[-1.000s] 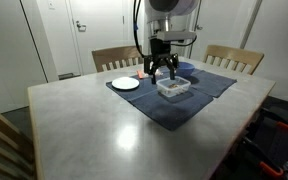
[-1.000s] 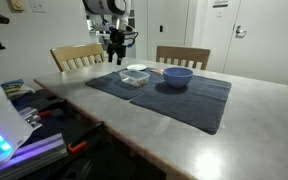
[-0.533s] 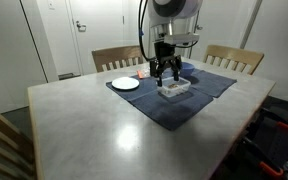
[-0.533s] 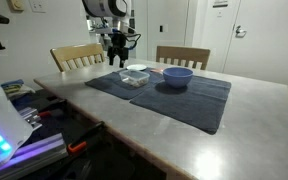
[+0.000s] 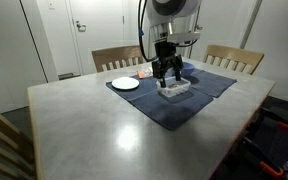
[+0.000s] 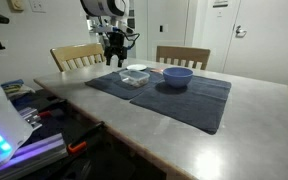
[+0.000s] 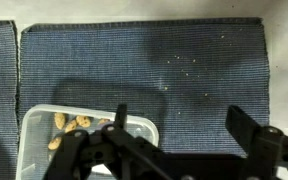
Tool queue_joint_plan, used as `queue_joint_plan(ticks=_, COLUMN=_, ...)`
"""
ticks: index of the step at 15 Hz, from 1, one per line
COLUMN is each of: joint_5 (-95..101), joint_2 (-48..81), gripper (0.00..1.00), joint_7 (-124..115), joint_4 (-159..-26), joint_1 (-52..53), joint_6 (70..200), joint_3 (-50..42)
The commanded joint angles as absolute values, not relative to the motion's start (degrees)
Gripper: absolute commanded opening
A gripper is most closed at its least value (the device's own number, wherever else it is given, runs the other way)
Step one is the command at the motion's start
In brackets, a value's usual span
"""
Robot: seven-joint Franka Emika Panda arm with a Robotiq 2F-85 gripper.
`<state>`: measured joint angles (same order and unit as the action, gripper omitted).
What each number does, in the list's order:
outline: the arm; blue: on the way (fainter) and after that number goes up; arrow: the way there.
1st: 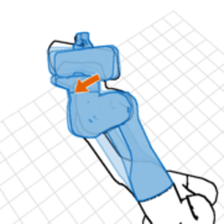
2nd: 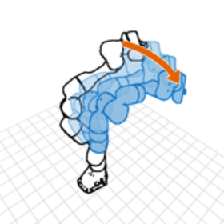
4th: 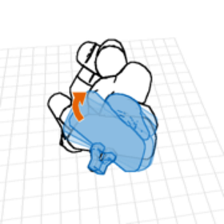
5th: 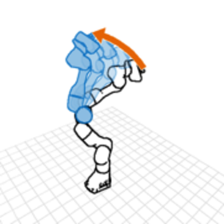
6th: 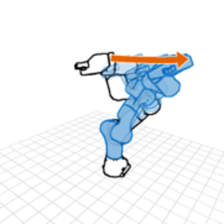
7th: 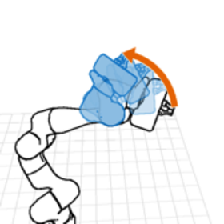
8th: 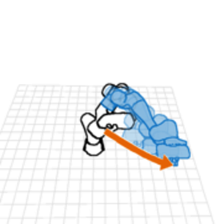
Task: Pour the contents in the container into the bowl.
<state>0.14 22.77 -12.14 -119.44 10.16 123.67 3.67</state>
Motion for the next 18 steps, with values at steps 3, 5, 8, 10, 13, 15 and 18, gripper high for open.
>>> queue_joint_plan(ticks=3, joint_5=3.5, joint_2=23.2, gripper=1.0, joint_7=-15.9, joint_4=-119.8, joint_1=11.1, joint_6=126.2, joint_3=3.1)
queue_joint_plan(ticks=5, joint_5=5.2, joint_2=23.8, gripper=1.0, joint_7=-18.0, joint_4=-119.6, joint_1=11.6, joint_6=126.8, joint_3=2.7)
queue_joint_plan(ticks=8, joint_5=6.6, joint_2=25.0, gripper=1.0, joint_7=-20.1, joint_4=-119.5, joint_1=11.9, joint_6=128.8, joint_3=2.5)
queue_joint_plan(ticks=10, joint_5=7.1, joint_2=26.0, gripper=1.0, joint_7=-22.2, joint_4=-119.2, joint_1=12.0, joint_6=129.3, joint_3=1.9)
queue_joint_plan(ticks=13, joint_5=7.3, joint_2=27.4, gripper=1.0, joint_7=-23.8, joint_4=-119.8, joint_1=12.1, joint_6=132.3, joint_3=1.4)
queue_joint_plan(ticks=15, joint_5=7.5, joint_2=27.9, gripper=1.0, joint_7=-24.3, joint_4=-120.6, joint_1=12.2, joint_6=135.1, joint_3=0.9)
queue_joint_plan(ticks=18, joint_5=7.1, joint_2=27.5, gripper=1.0, joint_7=-26.1, joint_4=-121.4, joint_1=12.7, joint_6=137.9, joint_3=0.4)
